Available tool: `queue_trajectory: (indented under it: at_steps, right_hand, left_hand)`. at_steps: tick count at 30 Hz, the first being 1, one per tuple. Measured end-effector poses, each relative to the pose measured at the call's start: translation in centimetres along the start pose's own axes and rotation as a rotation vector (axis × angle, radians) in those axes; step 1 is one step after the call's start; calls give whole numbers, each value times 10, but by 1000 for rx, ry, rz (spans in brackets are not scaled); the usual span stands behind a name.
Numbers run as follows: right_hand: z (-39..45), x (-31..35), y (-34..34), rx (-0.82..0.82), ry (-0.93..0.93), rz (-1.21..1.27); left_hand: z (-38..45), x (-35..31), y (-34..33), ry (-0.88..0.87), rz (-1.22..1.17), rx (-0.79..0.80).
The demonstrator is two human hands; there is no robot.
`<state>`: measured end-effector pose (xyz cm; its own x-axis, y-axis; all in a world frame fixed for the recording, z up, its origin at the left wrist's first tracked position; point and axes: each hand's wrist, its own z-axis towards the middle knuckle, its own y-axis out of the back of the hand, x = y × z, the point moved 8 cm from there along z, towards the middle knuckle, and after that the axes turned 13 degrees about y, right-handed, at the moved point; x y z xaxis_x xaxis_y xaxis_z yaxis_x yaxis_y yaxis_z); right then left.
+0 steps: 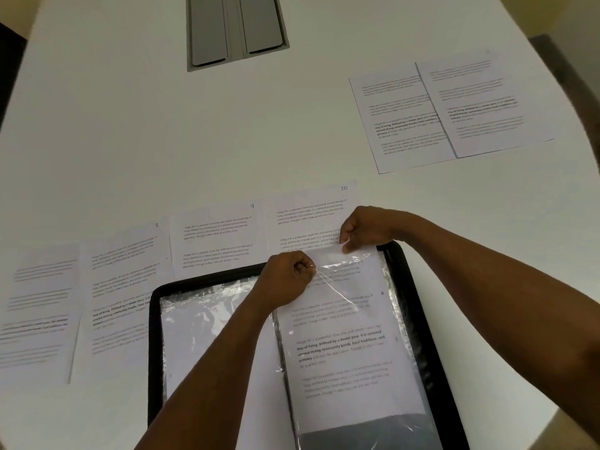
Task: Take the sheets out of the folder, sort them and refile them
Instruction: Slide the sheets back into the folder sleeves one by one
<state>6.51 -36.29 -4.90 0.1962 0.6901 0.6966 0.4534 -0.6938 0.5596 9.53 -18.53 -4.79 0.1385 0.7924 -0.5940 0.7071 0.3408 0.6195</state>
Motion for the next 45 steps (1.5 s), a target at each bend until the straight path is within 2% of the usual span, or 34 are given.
queue_trajectory:
  at_steps: [3, 8, 12, 14, 16, 20, 22, 24, 26, 29, 31, 34, 36, 39, 43, 45]
  right_hand:
    - [1, 1, 3, 17, 5, 47]
    - [-1, 5, -15, 358, -44, -171]
    - [3, 3, -33, 522, -70, -230]
    - [1, 3, -38, 554, -72, -231]
    - [-3, 6, -30, 423, -66, -104]
    - [-32, -5, 8, -293, -109, 508]
    - [-59, -16, 11, -550, -160, 549]
    - [-87, -19, -1, -662, -213, 471]
    - [-109, -18, -22, -632, -244, 416]
    - [-126, -13, -60, -420, -279, 269]
    - [-135, -7, -77, -337, -280, 245]
    - [-147, 8, -92, -404, -239, 615]
    - [-148, 24, -96, -431, -185, 819]
    - [-143, 56, -100, -410, -108, 1072]
    - [-130, 107, -104, -398, 22, 1289]
    - [-120, 126, -115, -393, 43, 1342]
  left_hand:
    - [1, -2, -2, -2, 3, 4]
    - [3, -5, -5, -1, 16, 14]
    - [2, -6, -6, -16, 2, 13]
    - [1, -4, -5, -10, -5, 1]
    - [1, -2, -3, -3, 0, -11]
    - [-3, -1, -1, 6, -20, -22]
    - [-5, 0, 1, 7, -46, -32]
    - [-9, 0, 2, 4, -69, -46]
    - [-13, 0, 4, 3, -86, -77]
    - [-19, 4, 6, 28, -136, -122]
    - [-26, 7, 6, 38, -163, -155]
    - [-51, 9, 10, 38, -162, -292]
    - [-77, 2, 7, 9, -179, -316]
    - [-111, -7, -5, -7, -252, -245]
    - [-153, -7, -3, 166, -433, -172]
    - [-176, -7, 1, 165, -496, -84]
